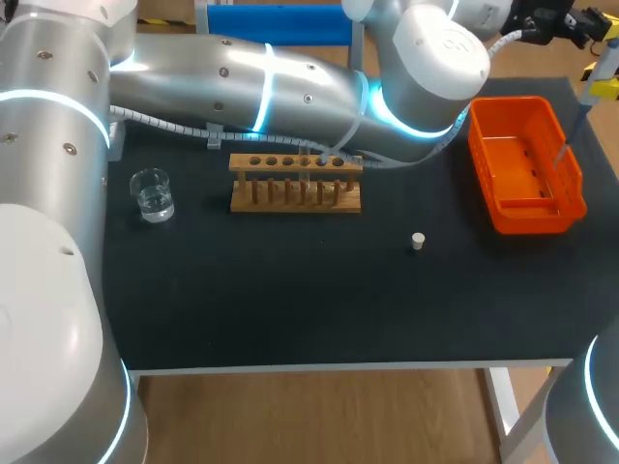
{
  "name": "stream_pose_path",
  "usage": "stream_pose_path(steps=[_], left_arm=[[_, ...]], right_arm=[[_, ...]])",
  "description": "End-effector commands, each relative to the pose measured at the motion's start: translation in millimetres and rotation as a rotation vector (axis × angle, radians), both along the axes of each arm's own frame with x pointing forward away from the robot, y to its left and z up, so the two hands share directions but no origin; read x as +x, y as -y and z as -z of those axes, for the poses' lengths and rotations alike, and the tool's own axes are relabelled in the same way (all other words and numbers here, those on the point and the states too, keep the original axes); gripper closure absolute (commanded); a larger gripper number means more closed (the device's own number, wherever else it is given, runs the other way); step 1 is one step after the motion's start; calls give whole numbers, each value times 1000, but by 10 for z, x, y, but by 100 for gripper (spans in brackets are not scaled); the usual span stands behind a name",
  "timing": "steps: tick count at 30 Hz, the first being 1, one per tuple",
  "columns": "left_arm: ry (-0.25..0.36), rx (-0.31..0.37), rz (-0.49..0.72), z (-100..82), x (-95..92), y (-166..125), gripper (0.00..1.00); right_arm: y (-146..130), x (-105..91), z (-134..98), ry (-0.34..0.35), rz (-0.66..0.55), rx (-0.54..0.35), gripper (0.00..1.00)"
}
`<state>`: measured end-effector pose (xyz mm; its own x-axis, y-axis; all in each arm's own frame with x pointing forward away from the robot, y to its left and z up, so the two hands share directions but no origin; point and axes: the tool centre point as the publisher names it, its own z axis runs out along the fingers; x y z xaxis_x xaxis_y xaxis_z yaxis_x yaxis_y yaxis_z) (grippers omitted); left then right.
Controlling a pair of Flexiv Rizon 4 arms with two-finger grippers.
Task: Invert the test tube, pick up the pipette, mount the tip to pipette, aspirate from beaker and dispense into the tube, eject the tip, return the pipette, and cap with the stopper.
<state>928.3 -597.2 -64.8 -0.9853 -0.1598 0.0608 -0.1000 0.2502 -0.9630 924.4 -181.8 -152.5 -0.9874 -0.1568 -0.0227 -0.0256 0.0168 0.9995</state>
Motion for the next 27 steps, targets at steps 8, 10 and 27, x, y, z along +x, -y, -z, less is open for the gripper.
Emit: stream_pose_path(steps=[8,10,27], left_arm=[[69,-96,5,118,-51,-31,100],[79,-98,10,72,-48,-21,100],[159,-106,30,-282,21,-29,100]], right_arm=[[-11,13,-129,0,-3,-7,100],[-11,13,-129,0,-3,-7,100],[-11,13,-129,0,-3,-7,100]])
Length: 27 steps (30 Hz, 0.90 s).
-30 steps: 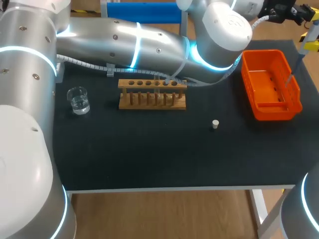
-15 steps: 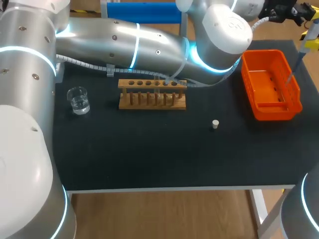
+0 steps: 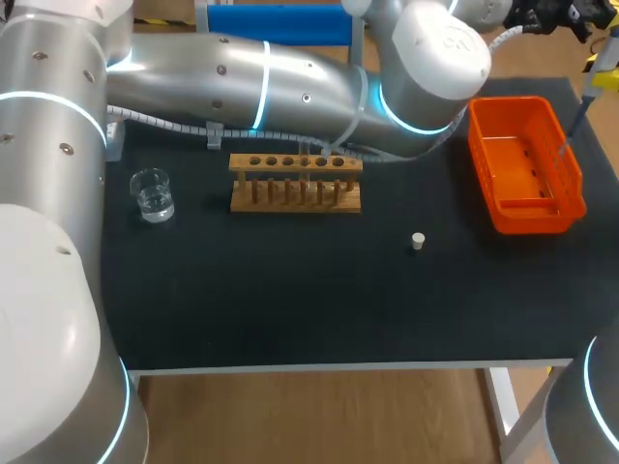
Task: Invert the test tube, pick up the pipette, mount the tip to pipette, aspirate from beaker and dispense into the tube, eject the tip, return the pipette, and cap with the stopper.
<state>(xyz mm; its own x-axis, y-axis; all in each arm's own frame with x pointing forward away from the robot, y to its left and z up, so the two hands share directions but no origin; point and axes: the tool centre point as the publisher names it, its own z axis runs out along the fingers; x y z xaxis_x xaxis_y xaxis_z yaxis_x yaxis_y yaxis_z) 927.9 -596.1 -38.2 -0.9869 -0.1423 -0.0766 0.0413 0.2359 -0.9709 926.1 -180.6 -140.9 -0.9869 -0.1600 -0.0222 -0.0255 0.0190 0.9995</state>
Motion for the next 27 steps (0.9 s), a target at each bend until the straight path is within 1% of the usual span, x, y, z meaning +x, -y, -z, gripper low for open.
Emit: stream_pose_path(steps=[1,9,16,27], left_arm=[[19,-88,19,-29,26,-19,100],[26,-74,28,-45,54,-28,100],[-9,-70,31,35,67,-32,100],[-39,-68,31,128,69,-55,100]], right_arm=[[1,-3,-14,0,0,-5,100],[1,-3,-14,0,0,-5,100],[1,-3,-14,0,0,-5,100],[1,-3,-14,0,0,-5,100]])
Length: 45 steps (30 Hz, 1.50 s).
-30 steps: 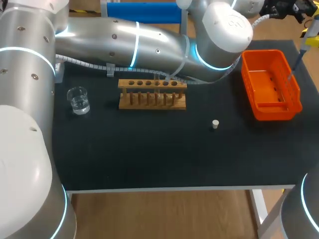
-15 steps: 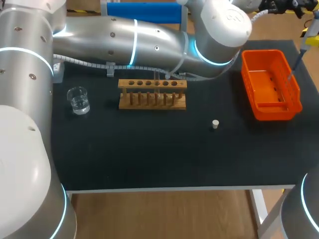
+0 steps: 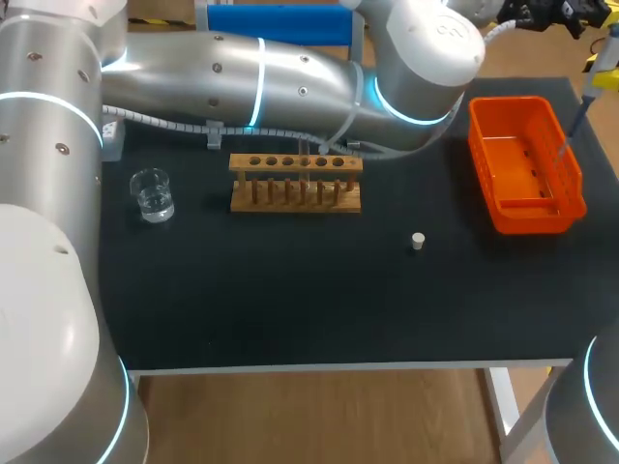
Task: Invert the test tube, pick up the pipette, mount the tip to pipette, aspirate from beaker and dispense into the tube, eject the tip, return the pipette, and cap with the stopper.
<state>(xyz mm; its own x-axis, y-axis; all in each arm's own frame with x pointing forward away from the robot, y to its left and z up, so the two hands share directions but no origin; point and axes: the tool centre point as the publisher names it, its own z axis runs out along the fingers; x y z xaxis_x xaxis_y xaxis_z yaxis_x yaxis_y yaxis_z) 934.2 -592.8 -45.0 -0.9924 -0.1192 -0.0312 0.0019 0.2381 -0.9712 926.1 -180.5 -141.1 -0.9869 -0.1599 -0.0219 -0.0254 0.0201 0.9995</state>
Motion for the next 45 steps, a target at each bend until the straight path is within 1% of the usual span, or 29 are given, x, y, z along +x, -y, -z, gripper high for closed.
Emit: stream_pose_path(steps=[1,17,22,28,34,45], left_arm=[[4,-70,6,70,5,-23,100],[-33,-55,16,282,-27,-14,100],[-28,-47,27,326,-32,8,100],[-7,-38,56,383,-47,53,100],[-7,-29,74,446,-72,77,100],[-42,-9,72,554,-144,14,100]], right_arm=[[2,-4,-16,0,0,-4,100],[2,-4,-16,0,0,-4,100],[2,-4,-16,0,0,-4,100],[2,-4,-16,0,0,-4,100],[2,-4,-16,0,0,-4,100],[2,-4,-16,0,0,-4,100]])
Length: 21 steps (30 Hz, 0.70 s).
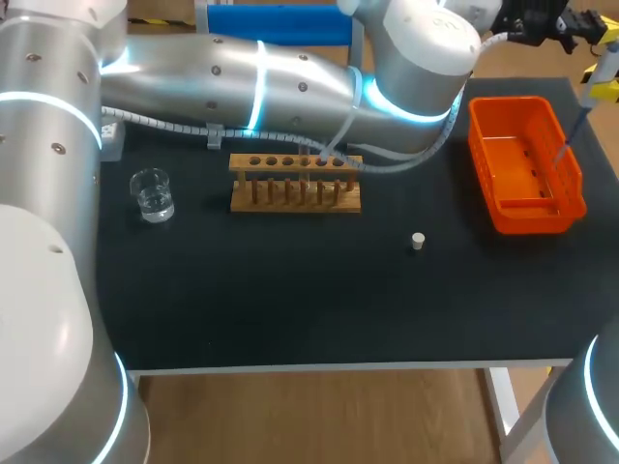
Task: Invert the test tube, pick up the pipette, mount the tip to pipette, aspirate from beaker and dispense into the tube, eject the tip, return the pipette, and cap with the stopper.
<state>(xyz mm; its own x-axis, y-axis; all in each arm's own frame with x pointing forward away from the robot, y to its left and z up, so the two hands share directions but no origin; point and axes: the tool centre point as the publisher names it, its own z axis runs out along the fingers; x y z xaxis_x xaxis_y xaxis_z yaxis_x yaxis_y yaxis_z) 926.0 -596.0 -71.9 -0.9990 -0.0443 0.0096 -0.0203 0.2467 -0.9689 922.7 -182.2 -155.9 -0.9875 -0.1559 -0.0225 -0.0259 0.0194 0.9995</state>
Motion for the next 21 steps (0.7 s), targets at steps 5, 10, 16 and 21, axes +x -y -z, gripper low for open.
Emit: stream_pose_path(steps=[5,10,16,21], left_arm=[[-14,0,-4,336,-99,-28,100],[-21,14,-3,393,-108,-21,100],[-22,5,-15,386,-94,-36,100],[-10,-12,-33,318,-73,-66,100]], right_arm=[[-15,30,-164,0,-4,-4,100],[-15,30,-164,0,-4,-4,100],[-15,30,-164,0,-4,-4,100],[-15,30,-164,0,-4,-4,100]])
